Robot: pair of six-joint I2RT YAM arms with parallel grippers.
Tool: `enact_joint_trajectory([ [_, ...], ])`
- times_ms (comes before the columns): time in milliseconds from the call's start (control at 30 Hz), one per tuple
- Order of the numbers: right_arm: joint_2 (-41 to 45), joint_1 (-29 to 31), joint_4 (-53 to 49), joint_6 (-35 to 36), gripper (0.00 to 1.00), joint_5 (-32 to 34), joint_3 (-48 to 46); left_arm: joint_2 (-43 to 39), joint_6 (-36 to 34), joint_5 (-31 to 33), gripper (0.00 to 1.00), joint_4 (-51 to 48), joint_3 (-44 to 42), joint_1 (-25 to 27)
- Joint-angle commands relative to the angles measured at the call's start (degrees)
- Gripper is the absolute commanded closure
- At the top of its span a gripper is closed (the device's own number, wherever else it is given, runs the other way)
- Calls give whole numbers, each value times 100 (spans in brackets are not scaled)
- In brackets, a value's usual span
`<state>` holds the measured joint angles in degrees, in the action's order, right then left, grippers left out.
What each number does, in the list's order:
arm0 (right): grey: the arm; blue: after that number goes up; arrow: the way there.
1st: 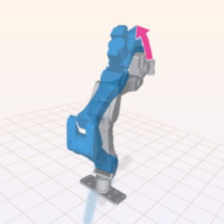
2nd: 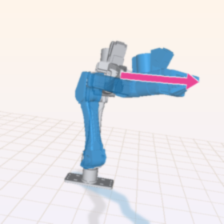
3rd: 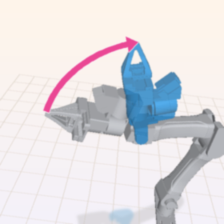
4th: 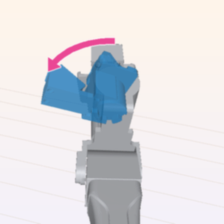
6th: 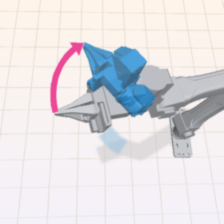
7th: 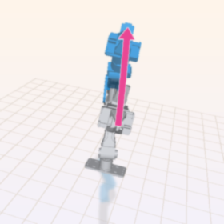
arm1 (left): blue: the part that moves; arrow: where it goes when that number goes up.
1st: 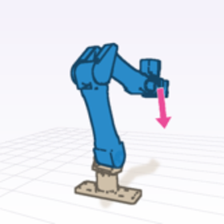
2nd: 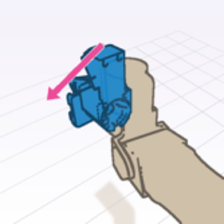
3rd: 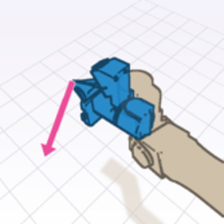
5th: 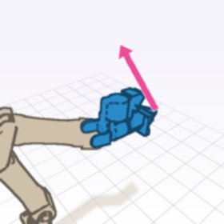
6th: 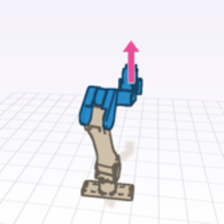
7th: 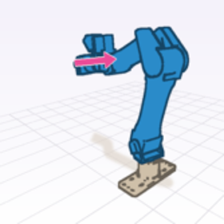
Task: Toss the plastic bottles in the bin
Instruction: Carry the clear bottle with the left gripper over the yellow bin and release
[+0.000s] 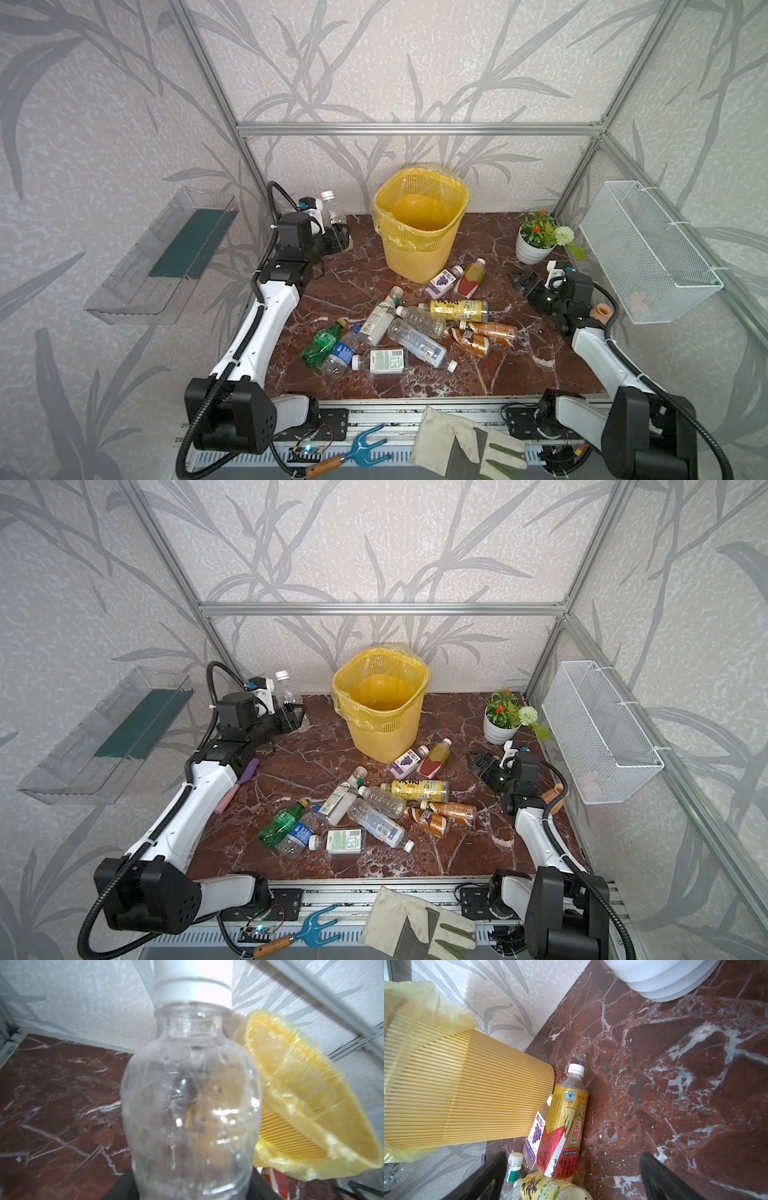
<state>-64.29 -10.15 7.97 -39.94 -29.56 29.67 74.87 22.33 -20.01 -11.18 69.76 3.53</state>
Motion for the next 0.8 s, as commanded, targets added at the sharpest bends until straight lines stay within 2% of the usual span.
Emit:
enact_joint_trajectory([
  [0, 70, -16, 289, -116, 0, -207, -81, 414, 354, -870, 44, 298, 973, 119],
  [67, 59, -16, 310, -119, 1, -275, -93, 765, 275, -852, 44, 218, 1582, 433],
  [167, 83, -18, 306, -119, 1, -336, -114, 1385, -189, -394, 44, -43, 2561, 1107],
  [233, 121, -13, 270, -106, 1, -336, -119, 2087, -485, -236, 44, -835, 3610, 1531],
  [300, 175, -21, 204, -81, 1, -325, -133, 2949, -816, -60, 43, -2133, 5137, 1869],
  [367, 301, -23, 37, 0, 1, -297, -113, 3794, -856, 388, 33, -3530, 6666, 1971],
  [400, 364, -27, -34, 47, 1, -284, -111, 4034, -792, 586, 22, -3886, 7090, 1968],
  [433, 437, -32, -132, 101, 1, -250, -111, 4193, -790, 752, 16, -4112, 7347, 1967],
  [500, 562, -48, -290, 210, 1, -168, -104, 4166, -800, 941, 4, -4068, 7298, 1967],
  [533, 616, -50, -363, 264, 0, -132, -94, 4051, -783, 1012, 1, -3881, 7101, 1967],
  [667, 664, -59, -434, 282, 0, -100, -73, 3570, -747, 1306, 1, -3059, 6284, 1967],
  [767, 626, -67, -444, 298, 0, -138, -33, 3297, -789, 1429, 1, -3034, 6071, 1981],
])
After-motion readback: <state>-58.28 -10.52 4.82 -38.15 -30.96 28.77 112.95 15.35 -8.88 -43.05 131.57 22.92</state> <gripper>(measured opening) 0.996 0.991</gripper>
